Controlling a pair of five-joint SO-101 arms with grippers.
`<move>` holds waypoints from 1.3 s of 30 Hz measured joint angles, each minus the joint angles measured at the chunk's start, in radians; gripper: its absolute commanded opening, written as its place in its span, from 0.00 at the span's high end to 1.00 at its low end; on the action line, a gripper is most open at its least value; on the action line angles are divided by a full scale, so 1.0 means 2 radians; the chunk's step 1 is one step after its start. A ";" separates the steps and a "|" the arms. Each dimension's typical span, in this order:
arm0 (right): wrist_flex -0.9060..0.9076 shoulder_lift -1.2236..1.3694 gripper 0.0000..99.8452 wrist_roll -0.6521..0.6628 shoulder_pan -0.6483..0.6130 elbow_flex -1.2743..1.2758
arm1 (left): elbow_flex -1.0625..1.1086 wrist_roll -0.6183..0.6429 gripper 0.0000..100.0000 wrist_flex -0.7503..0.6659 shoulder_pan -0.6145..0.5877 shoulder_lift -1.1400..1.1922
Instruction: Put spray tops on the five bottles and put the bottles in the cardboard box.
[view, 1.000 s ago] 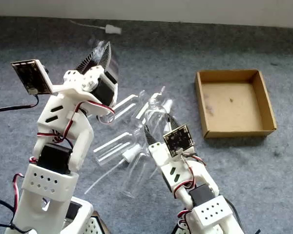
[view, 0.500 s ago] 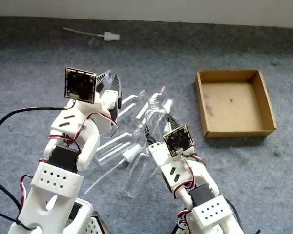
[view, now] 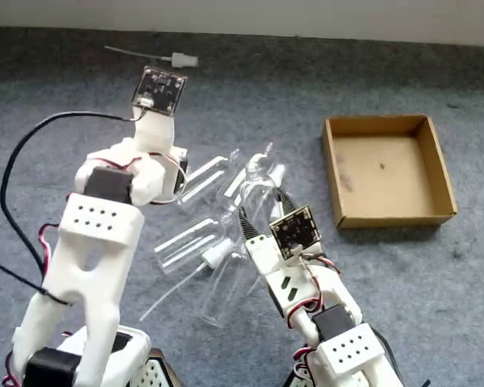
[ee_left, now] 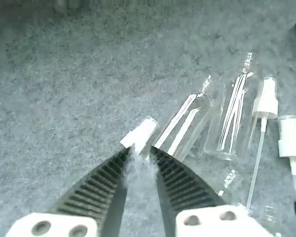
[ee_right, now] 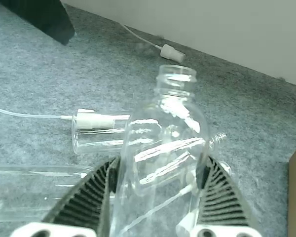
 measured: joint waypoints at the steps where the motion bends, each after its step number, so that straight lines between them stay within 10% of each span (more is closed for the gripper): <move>1: 0.000 0.000 0.89 0.000 0.000 0.000 | -0.008 -0.006 1.00 0.000 0.000 0.016; 14: 0.000 0.000 0.89 0.000 0.000 0.000 | -0.106 -0.199 0.95 0.001 -0.025 0.220; 39: 0.000 0.000 0.89 0.041 0.000 0.000 | -0.255 -0.265 0.85 0.031 -0.052 0.450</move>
